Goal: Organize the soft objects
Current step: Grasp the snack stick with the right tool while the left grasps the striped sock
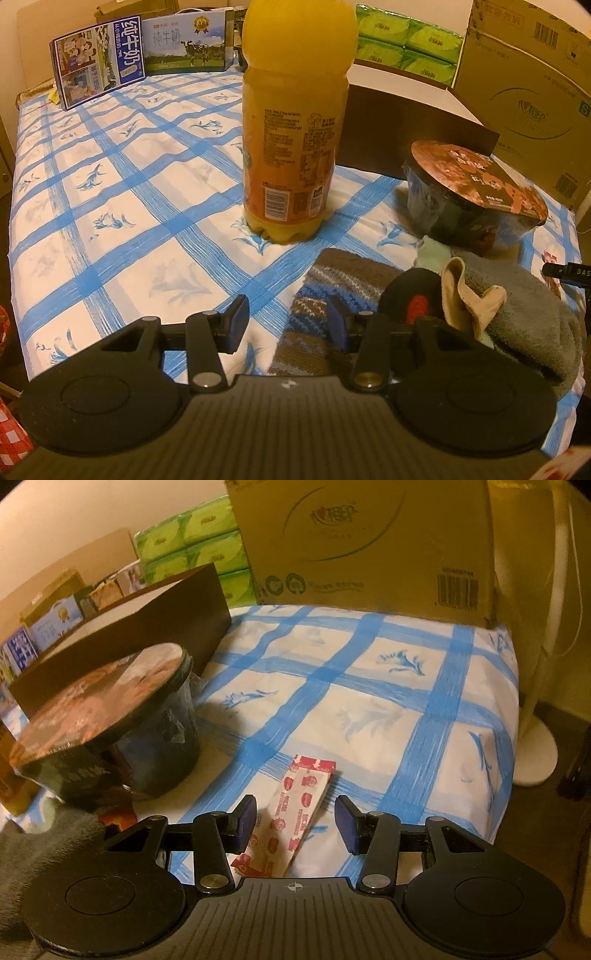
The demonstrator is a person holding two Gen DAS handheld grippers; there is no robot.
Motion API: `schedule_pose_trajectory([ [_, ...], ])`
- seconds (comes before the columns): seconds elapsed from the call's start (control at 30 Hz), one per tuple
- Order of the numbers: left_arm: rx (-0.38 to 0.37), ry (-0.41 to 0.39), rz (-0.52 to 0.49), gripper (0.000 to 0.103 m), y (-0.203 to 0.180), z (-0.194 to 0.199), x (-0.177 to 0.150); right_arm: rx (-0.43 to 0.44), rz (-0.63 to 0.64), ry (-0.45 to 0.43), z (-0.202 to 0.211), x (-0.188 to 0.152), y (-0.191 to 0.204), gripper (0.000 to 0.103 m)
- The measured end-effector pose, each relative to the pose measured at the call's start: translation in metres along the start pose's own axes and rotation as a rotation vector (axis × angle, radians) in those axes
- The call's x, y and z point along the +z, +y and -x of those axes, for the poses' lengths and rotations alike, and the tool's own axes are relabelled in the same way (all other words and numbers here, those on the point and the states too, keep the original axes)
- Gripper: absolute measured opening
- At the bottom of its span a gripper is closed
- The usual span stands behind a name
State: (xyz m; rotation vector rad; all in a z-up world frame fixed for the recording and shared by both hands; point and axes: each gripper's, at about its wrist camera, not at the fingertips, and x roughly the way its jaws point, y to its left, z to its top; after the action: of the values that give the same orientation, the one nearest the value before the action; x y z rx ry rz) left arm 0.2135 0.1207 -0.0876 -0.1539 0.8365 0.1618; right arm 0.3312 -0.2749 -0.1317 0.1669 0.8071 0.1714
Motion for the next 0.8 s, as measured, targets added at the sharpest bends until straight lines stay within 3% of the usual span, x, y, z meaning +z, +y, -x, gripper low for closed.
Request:
schedule_pose_trajectory([
  [0.17, -0.006, 0.01, -0.003, 0.042, -0.002, -0.003, -0.002, -0.075, 0.127, -0.008, -0.005, -0.007, 0.02, 0.045],
  [0.3, -0.014, 0.012, -0.009, 0.043, -0.002, -0.004, -0.003, -0.078, 0.17, -0.015, -0.006, -0.01, 0.027, 0.032],
  [0.43, -0.039, 0.011, -0.019, 0.043, -0.003, -0.003, -0.004, -0.061, 0.182, -0.012, -0.004, -0.012, 0.029, 0.028],
  [0.57, -0.075, 0.016, -0.038, 0.049, -0.004, -0.003, -0.005, -0.019, 0.164, 0.003, 0.004, -0.015, 0.028, 0.022],
  [0.8, -0.182, 0.054, -0.054, 0.066, -0.006, -0.011, -0.01, 0.017, 0.144, 0.025, 0.013, -0.023, 0.03, 0.022],
])
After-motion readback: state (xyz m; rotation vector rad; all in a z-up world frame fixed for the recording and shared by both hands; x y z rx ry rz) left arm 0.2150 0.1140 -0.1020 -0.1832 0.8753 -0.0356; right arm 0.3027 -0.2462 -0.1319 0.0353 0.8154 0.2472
